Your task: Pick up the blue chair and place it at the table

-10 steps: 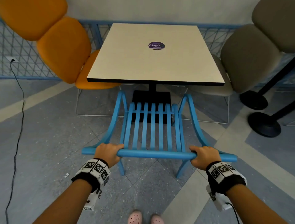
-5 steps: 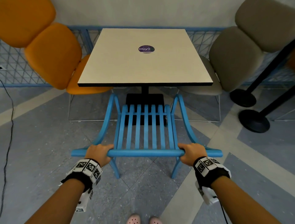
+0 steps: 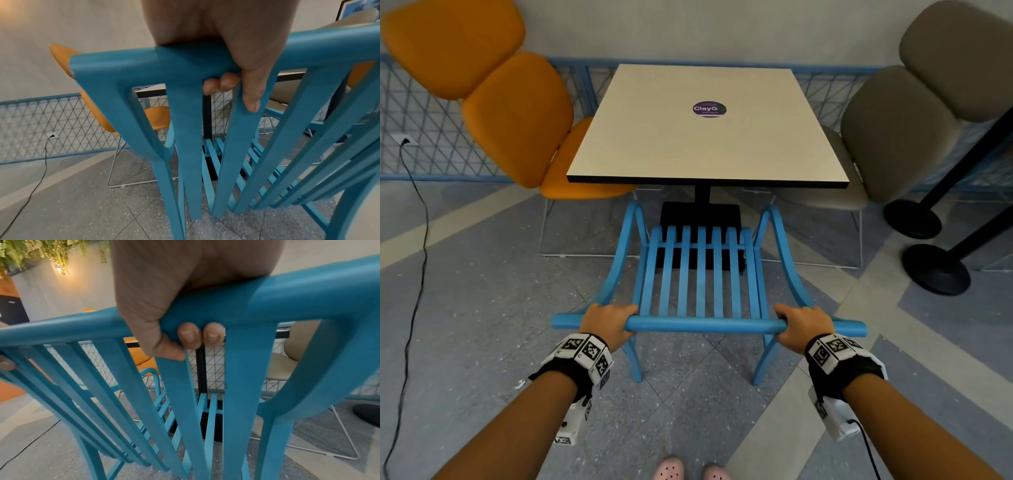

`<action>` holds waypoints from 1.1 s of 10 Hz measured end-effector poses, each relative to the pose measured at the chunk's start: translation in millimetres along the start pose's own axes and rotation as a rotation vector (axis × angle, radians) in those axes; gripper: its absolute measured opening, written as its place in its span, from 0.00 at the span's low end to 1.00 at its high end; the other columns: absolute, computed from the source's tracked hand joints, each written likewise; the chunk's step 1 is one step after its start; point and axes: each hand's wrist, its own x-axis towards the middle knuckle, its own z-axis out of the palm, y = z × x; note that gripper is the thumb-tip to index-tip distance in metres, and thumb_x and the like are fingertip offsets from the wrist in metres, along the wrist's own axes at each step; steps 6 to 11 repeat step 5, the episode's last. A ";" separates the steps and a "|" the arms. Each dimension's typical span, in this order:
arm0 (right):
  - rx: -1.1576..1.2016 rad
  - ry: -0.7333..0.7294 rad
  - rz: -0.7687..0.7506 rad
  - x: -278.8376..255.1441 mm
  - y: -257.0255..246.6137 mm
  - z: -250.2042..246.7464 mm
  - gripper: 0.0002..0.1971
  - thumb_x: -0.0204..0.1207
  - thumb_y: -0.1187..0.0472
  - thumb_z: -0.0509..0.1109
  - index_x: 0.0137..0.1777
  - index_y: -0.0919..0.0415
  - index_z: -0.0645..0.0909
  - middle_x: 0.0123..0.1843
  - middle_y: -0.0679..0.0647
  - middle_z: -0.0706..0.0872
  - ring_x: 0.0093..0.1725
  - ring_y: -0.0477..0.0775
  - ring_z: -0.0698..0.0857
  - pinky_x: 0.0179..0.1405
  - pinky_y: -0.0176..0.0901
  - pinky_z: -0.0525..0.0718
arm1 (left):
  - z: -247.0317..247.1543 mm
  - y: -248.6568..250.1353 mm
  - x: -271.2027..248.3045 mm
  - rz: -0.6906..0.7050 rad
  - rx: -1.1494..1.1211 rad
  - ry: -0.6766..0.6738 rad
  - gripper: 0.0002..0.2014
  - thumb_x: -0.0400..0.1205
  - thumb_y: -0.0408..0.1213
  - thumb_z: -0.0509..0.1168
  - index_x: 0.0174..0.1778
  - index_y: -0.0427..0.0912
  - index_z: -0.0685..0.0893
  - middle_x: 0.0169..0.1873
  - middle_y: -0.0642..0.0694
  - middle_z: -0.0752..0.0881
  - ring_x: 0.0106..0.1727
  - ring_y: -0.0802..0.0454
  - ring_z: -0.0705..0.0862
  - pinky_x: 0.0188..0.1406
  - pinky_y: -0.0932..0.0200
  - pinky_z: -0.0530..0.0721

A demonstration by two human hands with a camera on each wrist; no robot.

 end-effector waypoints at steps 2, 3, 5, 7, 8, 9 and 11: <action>0.058 0.032 -0.037 -14.2 5.5 1.1 0.09 0.74 0.51 0.67 0.50 0.49 0.72 0.47 0.52 0.79 0.55 0.57 0.81 0.67 0.50 0.72 | -5.0 6.7 -21.6 0.033 -0.007 0.016 0.20 0.78 0.47 0.64 0.65 0.48 0.71 0.62 0.49 0.79 0.63 0.50 0.78 0.67 0.52 0.72; 0.071 0.230 -0.083 -28.8 11.5 13.1 0.24 0.66 0.52 0.75 0.62 0.55 0.77 0.57 0.56 0.81 0.59 0.61 0.82 0.61 0.52 0.80 | -5.4 12.0 -40.5 0.058 -0.047 0.074 0.29 0.75 0.44 0.68 0.71 0.46 0.67 0.68 0.47 0.77 0.67 0.47 0.77 0.73 0.49 0.72; 0.007 0.581 -0.141 -74.9 28.9 78.5 0.27 0.45 0.53 0.73 0.48 0.52 0.73 0.48 0.55 0.80 0.43 0.57 0.85 0.71 0.49 0.78 | 12.8 18.3 -90.5 0.035 -0.026 0.222 0.47 0.36 0.59 0.78 0.53 0.56 0.73 0.41 0.64 0.90 0.39 0.68 0.89 0.37 0.71 0.87; 0.007 0.581 -0.141 -74.9 28.9 78.5 0.27 0.45 0.53 0.73 0.48 0.52 0.73 0.48 0.55 0.80 0.43 0.57 0.85 0.71 0.49 0.78 | 12.8 18.3 -90.5 0.035 -0.026 0.222 0.47 0.36 0.59 0.78 0.53 0.56 0.73 0.41 0.64 0.90 0.39 0.68 0.89 0.37 0.71 0.87; 0.007 0.581 -0.141 -74.9 28.9 78.5 0.27 0.45 0.53 0.73 0.48 0.52 0.73 0.48 0.55 0.80 0.43 0.57 0.85 0.71 0.49 0.78 | 12.8 18.3 -90.5 0.035 -0.026 0.222 0.47 0.36 0.59 0.78 0.53 0.56 0.73 0.41 0.64 0.90 0.39 0.68 0.89 0.37 0.71 0.87; 0.007 0.581 -0.141 -74.9 28.9 78.5 0.27 0.45 0.53 0.73 0.48 0.52 0.73 0.48 0.55 0.80 0.43 0.57 0.85 0.71 0.49 0.78 | 12.8 18.3 -90.5 0.035 -0.026 0.222 0.47 0.36 0.59 0.78 0.53 0.56 0.73 0.41 0.64 0.90 0.39 0.68 0.89 0.37 0.71 0.87; 0.007 0.581 -0.141 -74.9 28.9 78.5 0.27 0.45 0.53 0.73 0.48 0.52 0.73 0.48 0.55 0.80 0.43 0.57 0.85 0.71 0.49 0.78 | 12.8 18.3 -90.5 0.035 -0.026 0.222 0.47 0.36 0.59 0.78 0.53 0.56 0.73 0.41 0.64 0.90 0.39 0.68 0.89 0.37 0.71 0.87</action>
